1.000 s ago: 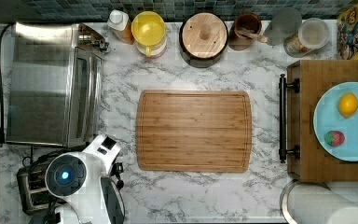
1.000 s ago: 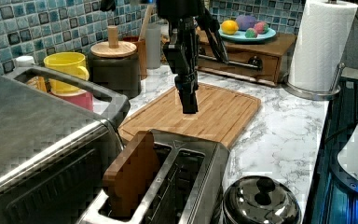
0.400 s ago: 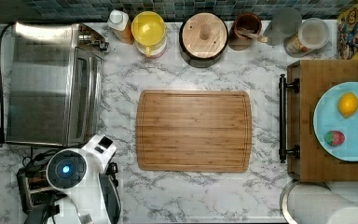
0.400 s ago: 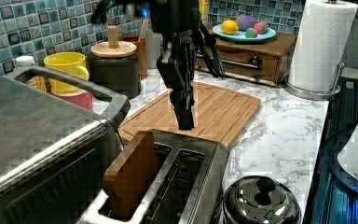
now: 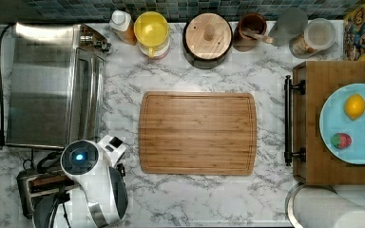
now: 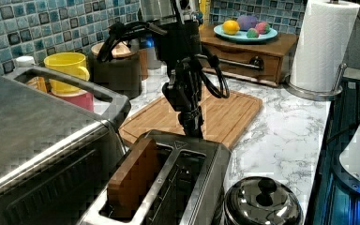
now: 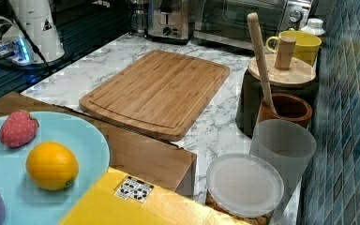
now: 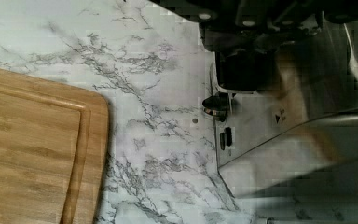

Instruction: Turn on the toaster.

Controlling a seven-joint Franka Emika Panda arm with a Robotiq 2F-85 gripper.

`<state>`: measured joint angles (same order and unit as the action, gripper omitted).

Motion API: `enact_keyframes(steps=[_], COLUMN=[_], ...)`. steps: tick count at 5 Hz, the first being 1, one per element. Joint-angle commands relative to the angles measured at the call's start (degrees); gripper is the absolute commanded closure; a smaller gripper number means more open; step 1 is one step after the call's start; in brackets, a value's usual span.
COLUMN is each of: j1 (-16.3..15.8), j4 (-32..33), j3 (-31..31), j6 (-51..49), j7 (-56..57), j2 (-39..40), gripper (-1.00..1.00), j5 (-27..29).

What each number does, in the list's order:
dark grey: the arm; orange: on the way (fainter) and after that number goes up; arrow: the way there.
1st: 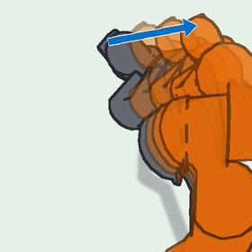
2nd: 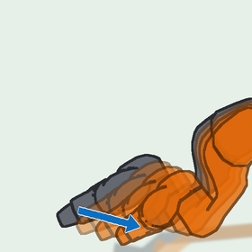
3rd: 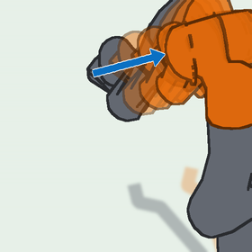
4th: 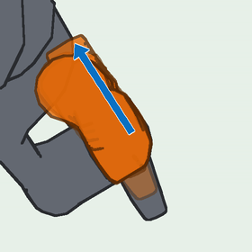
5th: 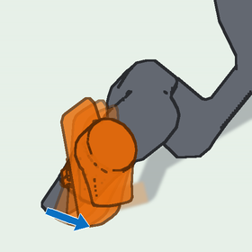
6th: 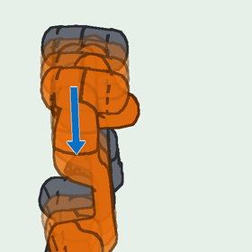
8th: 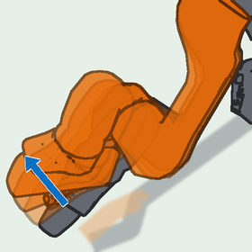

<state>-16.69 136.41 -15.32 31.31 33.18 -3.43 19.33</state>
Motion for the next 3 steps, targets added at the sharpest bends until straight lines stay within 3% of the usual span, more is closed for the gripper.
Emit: enact_keyframes(steps=[1, 3], j1=[-2.32, -0.7], j4=[-1.72, -0.09], j3=[-2.66, -3.0], j6=[0.36, -0.46], j7=[0.16, -2.65], j2=[-0.45, 3.47], gripper=[1.0, 1.0], j5=[0.82, -0.85])
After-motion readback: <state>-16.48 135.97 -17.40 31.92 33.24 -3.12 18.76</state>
